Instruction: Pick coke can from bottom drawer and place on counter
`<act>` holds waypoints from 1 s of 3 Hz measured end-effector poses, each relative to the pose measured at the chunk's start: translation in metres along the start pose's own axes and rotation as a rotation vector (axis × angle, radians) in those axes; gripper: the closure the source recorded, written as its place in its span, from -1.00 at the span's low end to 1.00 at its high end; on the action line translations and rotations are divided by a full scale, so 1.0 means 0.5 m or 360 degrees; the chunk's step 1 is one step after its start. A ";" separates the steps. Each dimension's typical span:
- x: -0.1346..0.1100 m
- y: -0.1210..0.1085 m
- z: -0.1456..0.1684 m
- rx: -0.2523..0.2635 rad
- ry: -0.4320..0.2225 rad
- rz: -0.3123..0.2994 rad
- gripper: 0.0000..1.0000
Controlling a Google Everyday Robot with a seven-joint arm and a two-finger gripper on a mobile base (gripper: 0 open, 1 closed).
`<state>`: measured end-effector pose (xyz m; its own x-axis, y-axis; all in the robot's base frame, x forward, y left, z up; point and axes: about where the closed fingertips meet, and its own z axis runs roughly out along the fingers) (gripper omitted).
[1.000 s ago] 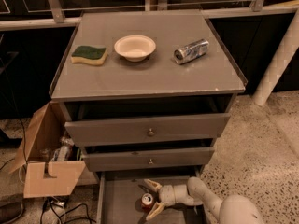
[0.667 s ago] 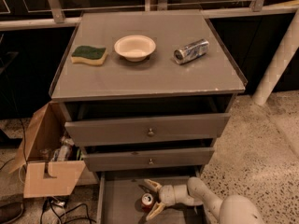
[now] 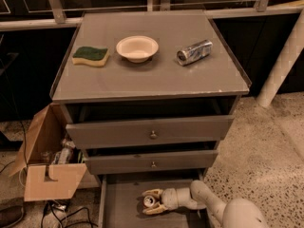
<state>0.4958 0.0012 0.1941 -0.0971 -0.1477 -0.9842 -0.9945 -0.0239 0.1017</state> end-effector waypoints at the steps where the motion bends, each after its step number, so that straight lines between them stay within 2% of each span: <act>1: 0.000 0.000 0.000 0.0000 0.0000 0.0000 0.47; 2: 0.000 0.000 0.000 0.0000 0.0000 0.0001 0.93; 3: -0.011 0.004 0.004 -0.0002 -0.0015 0.0028 1.00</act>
Offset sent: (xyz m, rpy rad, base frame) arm 0.0000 0.0000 0.0000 0.0000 0.0000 0.0000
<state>0.4944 0.0038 0.1992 -0.1152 -0.1388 -0.9836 -0.9926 -0.0226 0.1194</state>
